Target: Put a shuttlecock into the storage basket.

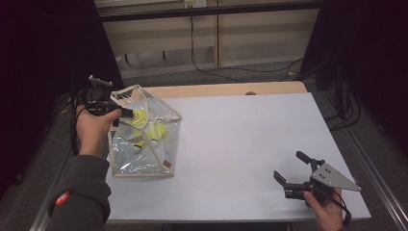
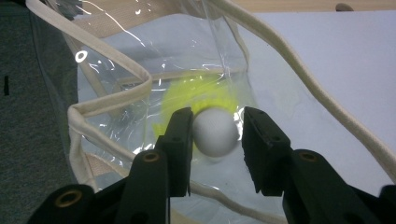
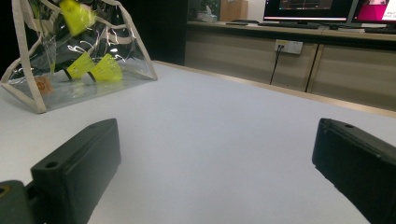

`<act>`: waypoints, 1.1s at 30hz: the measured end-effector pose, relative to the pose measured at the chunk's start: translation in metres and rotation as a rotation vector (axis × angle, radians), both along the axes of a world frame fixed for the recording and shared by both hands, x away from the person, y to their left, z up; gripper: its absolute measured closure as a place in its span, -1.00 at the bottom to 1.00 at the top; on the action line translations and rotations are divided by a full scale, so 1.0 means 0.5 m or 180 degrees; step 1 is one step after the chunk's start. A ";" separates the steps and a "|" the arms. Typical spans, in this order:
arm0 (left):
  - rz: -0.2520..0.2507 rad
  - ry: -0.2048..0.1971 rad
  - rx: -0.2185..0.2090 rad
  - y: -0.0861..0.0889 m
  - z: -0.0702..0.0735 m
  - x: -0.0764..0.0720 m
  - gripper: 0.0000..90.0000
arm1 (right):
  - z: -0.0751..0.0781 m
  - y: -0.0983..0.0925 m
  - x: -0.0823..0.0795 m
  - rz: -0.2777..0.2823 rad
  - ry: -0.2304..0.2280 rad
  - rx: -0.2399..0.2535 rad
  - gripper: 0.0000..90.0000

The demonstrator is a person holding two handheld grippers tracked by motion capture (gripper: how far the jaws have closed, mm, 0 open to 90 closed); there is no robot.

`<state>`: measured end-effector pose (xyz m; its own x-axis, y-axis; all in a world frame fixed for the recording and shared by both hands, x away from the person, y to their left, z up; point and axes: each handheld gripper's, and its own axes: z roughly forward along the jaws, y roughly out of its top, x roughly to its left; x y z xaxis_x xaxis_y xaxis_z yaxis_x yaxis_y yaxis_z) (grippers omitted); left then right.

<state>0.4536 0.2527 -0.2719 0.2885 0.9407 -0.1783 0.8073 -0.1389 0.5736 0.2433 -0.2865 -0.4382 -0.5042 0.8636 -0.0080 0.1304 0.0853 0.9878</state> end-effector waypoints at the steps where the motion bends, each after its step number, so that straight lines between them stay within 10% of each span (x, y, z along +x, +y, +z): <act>1: -0.0023 0.0002 0.0005 0.000 0.000 0.000 0.41 | 0.000 0.000 0.000 -0.0004 0.0005 0.0000 -0.97; 12: -0.0058 -0.0074 -0.0080 -0.001 0.007 -0.004 0.32 | -0.001 0.000 0.000 -0.0010 0.0002 -0.0001 -0.97; 33: -0.0603 -0.0101 -0.0392 -0.051 0.033 -0.025 0.01 | -0.001 0.000 0.001 -0.0011 0.0001 -0.0004 -0.97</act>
